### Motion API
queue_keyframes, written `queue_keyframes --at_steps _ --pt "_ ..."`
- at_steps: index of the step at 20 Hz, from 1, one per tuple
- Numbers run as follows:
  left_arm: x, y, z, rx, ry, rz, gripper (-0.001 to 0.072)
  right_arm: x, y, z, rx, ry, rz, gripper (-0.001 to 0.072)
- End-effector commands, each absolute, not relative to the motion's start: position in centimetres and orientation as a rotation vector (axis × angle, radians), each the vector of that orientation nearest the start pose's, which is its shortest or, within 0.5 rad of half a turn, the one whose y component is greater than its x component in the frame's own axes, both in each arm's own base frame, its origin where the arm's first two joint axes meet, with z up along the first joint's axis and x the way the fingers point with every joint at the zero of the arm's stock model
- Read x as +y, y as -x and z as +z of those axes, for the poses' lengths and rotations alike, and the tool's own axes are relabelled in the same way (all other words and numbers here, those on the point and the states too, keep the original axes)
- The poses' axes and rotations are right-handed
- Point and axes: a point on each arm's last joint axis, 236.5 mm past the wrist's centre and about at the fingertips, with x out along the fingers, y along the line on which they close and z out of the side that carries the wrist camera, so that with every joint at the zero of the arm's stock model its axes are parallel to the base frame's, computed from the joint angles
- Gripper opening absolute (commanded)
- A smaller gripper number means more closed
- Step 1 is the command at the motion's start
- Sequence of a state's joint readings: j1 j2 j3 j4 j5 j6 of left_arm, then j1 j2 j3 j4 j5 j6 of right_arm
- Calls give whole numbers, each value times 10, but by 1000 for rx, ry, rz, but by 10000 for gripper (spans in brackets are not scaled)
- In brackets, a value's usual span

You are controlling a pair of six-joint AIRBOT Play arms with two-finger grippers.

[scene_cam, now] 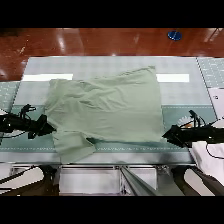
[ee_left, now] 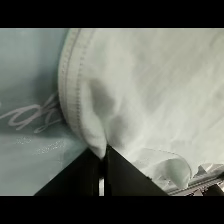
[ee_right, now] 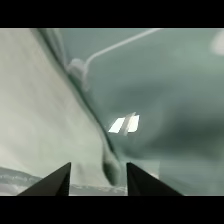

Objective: Fold the shirts.

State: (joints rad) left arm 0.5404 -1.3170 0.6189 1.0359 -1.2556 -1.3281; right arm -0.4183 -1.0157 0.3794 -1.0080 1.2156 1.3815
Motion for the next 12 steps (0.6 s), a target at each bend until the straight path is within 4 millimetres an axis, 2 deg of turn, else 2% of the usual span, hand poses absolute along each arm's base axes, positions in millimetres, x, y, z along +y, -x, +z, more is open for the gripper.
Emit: queue_keyframes --at_steps 1,2,3,5,7,9,10,11,12 --pt "-1 -221 -114 1648 905 -30 19 70 -192 -116 1596 -855 83 409" --pt "-1 -221 -114 1648 905 -30 19 78 -199 -116 1577 -870 97 409" --pt "-1 -221 -114 1647 905 -30 19 87 -209 -116 1545 -876 123 363" --pt "-3 -227 -109 1630 922 -41 19 106 -229 -102 1465 -857 234 25" --pt "-6 -250 -89 1549 944 -102 19 121 -251 -72 1406 -828 361 31" --pt "-12 -297 -41 1357 975 -219 19 121 -286 -24 1314 -762 447 31" --pt "-13 -327 -2 1211 990 -279 19 118 -305 7 1244 -719 475 31" --pt "-14 -354 42 1057 1001 -334 19 113 -327 47 1150 -664 494 31" --pt "-13 -377 98 888 993 -392 19 108 -346 88 1050 -609 503 31"
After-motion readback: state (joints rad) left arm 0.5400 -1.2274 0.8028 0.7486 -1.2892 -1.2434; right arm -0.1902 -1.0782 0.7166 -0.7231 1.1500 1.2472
